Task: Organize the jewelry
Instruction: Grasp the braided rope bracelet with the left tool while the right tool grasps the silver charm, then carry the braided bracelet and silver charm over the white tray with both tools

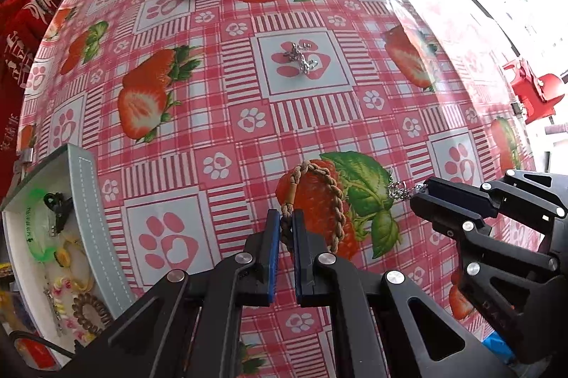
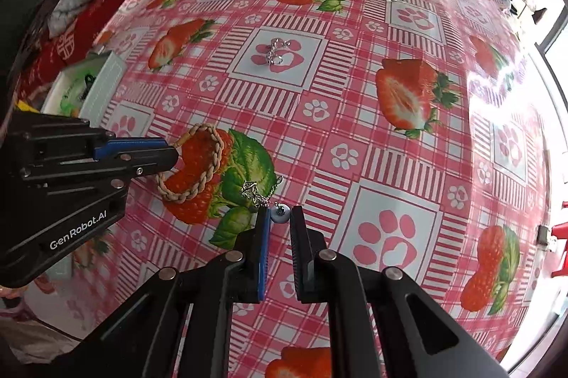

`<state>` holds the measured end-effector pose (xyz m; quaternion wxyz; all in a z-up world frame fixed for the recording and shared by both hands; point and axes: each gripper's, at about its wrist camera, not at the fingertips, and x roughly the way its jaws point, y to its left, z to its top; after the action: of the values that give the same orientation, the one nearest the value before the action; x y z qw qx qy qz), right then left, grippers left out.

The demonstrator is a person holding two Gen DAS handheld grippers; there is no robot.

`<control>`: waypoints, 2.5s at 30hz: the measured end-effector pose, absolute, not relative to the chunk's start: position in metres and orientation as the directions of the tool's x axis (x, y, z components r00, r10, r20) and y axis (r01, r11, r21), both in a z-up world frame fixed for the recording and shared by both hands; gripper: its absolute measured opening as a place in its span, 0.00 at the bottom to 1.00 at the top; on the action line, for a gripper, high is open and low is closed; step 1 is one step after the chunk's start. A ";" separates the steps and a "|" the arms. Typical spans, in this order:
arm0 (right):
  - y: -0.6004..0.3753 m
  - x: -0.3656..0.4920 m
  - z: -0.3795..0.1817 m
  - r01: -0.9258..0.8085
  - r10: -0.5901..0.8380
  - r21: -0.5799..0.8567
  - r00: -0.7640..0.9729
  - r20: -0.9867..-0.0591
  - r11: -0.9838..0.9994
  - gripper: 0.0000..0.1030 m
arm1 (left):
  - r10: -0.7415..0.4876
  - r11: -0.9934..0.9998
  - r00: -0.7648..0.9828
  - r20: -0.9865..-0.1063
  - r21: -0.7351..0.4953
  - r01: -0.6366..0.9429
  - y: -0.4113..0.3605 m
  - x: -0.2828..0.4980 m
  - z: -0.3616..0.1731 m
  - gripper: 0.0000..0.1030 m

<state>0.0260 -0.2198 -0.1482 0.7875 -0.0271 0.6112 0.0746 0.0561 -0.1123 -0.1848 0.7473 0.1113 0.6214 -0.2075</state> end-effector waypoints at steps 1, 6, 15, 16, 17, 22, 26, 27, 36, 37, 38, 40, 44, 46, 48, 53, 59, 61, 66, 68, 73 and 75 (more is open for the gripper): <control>-0.220 0.026 -0.147 -0.145 0.087 0.053 0.243 -0.966 0.988 0.11 | -0.175 0.890 0.144 -0.974 -0.094 0.447 -0.110 0.056 -0.182 0.13; -0.225 0.028 -0.142 -0.096 0.110 0.089 0.241 -0.964 0.991 0.11 | -0.185 0.892 0.156 -0.970 -0.099 0.440 -0.099 0.058 -0.166 0.13; -0.226 0.028 -0.127 -0.045 0.136 0.129 0.240 -0.961 0.991 0.12 | -0.210 0.904 0.177 -0.961 -0.122 0.409 -0.085 0.056 -0.153 0.13; -0.224 0.028 -0.125 -0.046 0.136 0.129 0.240 -0.961 0.991 0.12 | -0.212 0.905 0.181 -0.960 -0.123 0.407 -0.084 0.054 -0.150 0.13; -0.223 0.029 -0.124 -0.047 0.137 0.129 0.240 -0.961 0.991 0.12 | -0.213 0.906 0.184 -0.960 -0.123 0.405 -0.083 0.055 -0.148 0.13; -0.215 0.030 -0.112 -0.045 0.145 0.138 0.239 -0.960 0.989 0.12 | -0.219 0.913 0.196 -0.956 -0.130 0.386 -0.070 0.054 -0.136 0.13; -0.205 0.031 -0.101 -0.058 0.145 0.135 0.243 -0.959 0.989 0.12 | -0.219 0.921 0.207 -0.953 -0.132 0.366 -0.057 0.050 -0.125 0.13; -0.204 0.031 -0.099 -0.061 0.145 0.135 0.243 -0.959 0.989 0.12 | -0.218 0.923 0.210 -0.953 -0.132 0.362 -0.053 0.049 -0.122 0.13; -0.172 0.031 -0.074 -0.118 0.161 0.135 0.244 -0.956 0.984 0.12 | -0.201 0.946 0.233 -0.951 -0.127 0.299 -0.010 0.036 -0.104 0.13; -0.167 0.031 -0.071 -0.129 0.163 0.135 0.243 -0.956 0.982 0.12 | -0.199 0.948 0.233 -0.952 -0.127 0.290 -0.005 0.035 -0.103 0.13; -0.164 0.031 -0.070 -0.137 0.166 0.135 0.243 -0.956 0.981 0.12 | -0.197 0.951 0.232 -0.952 -0.129 0.281 0.000 0.034 -0.102 0.13; -0.154 0.031 -0.065 -0.157 0.173 0.137 0.243 -0.954 0.978 0.12 | -0.193 0.956 0.233 -0.953 -0.129 0.263 0.010 0.031 -0.100 0.13; -0.130 0.030 -0.058 -0.202 0.188 0.141 0.238 -0.953 0.969 0.12 | -0.178 0.965 0.239 -0.954 -0.123 0.230 0.030 0.025 -0.098 0.13; -0.118 0.030 -0.055 -0.223 0.195 0.143 0.234 -0.952 0.964 0.12 | -0.172 0.971 0.242 -0.955 -0.123 0.206 0.043 0.022 -0.097 0.13; -0.108 0.030 -0.054 -0.241 0.203 0.146 0.230 -0.952 0.960 0.12 | -0.169 0.974 0.243 -0.955 -0.124 0.189 0.052 0.020 -0.096 0.13; -0.076 0.029 -0.053 -0.297 0.223 0.155 0.212 -0.952 0.942 0.12 | -0.152 0.982 0.242 -0.958 -0.118 0.148 0.077 0.011 -0.098 0.13; -0.042 0.027 -0.053 -0.362 0.238 0.158 0.186 -0.953 0.919 0.12 | -0.131 0.988 0.230 -0.964 -0.108 0.109 0.103 -0.002 -0.105 0.13; -0.032 0.026 -0.055 -0.382 0.239 0.158 0.175 -0.955 0.911 0.12 | -0.124 0.990 0.226 -0.966 -0.106 0.090 0.112 -0.006 -0.109 0.13; -0.012 0.025 -0.060 -0.423 0.240 0.158 0.147 -0.960 0.892 0.12 | -0.107 0.994 0.200 -0.974 -0.102 0.035 0.138 -0.017 -0.123 0.13; -0.004 0.024 -0.064 -0.438 0.241 0.162 0.132 -0.961 0.884 0.12 | -0.100 0.995 0.191 -0.976 -0.098 0.019 0.146 -0.021 -0.129 0.13; 0.017 0.022 -0.083 -0.468 0.245 0.184 0.074 -0.967 0.864 0.12 | -0.088 0.996 0.160 -0.983 -0.091 -0.013 0.162 -0.030 -0.148 0.13; 0.025 0.019 -0.091 -0.486 0.241 0.184 0.055 -0.969 0.854 0.12 | -0.079 0.996 0.151 -0.985 -0.083 -0.020 0.164 -0.032 -0.156 0.13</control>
<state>0.0188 0.0252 -0.0906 0.7200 -0.0960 0.6393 0.2524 -0.0318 0.1642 -0.1564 0.7576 -0.0380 0.6513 -0.0197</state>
